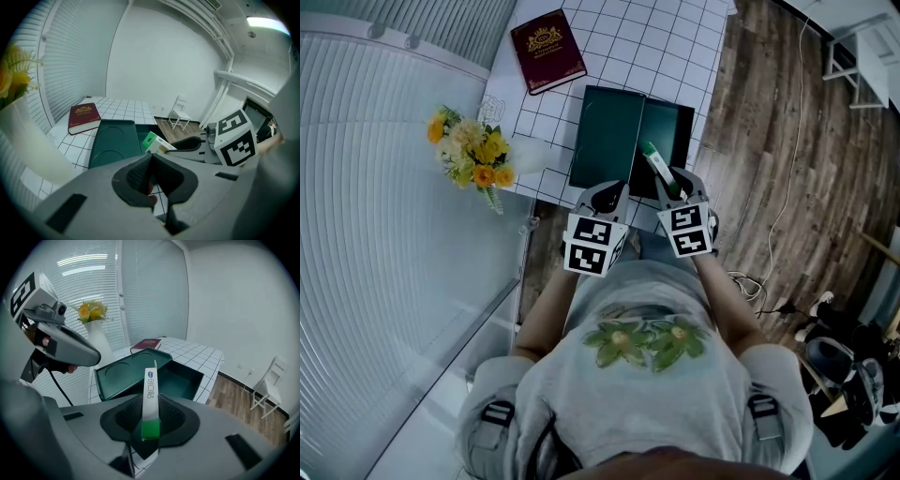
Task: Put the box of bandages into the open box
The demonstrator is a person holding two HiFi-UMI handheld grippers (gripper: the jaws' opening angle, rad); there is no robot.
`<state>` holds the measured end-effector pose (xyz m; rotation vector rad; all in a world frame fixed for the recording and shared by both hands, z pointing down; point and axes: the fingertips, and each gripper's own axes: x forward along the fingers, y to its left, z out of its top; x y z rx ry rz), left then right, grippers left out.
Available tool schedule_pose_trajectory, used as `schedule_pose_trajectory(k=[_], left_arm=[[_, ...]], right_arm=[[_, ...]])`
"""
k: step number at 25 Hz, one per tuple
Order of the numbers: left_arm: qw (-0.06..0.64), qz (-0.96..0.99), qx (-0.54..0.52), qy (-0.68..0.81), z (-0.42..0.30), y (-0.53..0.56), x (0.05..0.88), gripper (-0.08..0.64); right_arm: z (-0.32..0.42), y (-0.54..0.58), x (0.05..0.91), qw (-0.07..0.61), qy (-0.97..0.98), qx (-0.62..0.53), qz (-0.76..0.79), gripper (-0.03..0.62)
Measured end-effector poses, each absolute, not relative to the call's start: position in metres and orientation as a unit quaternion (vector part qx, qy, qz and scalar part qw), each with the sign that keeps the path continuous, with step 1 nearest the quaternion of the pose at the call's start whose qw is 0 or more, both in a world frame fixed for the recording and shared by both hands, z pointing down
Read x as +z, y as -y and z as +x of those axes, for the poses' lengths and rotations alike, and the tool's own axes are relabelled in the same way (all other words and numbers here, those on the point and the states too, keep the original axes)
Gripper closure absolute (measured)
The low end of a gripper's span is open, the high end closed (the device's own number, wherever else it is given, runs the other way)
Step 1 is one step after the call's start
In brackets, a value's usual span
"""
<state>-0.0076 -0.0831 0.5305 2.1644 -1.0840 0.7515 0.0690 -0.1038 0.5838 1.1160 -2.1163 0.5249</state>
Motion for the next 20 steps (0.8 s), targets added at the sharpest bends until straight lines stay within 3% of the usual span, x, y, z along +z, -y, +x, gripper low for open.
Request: schedule_pose_trajectory(k=[20], left_arm=[[0.306, 0.811, 0.286, 0.408, -0.009, 0.083, 0.534, 0.552]], right_arm=[[0.068, 0.107, 0.599, 0.353, 0.809, 0.206, 0.422, 0.5]])
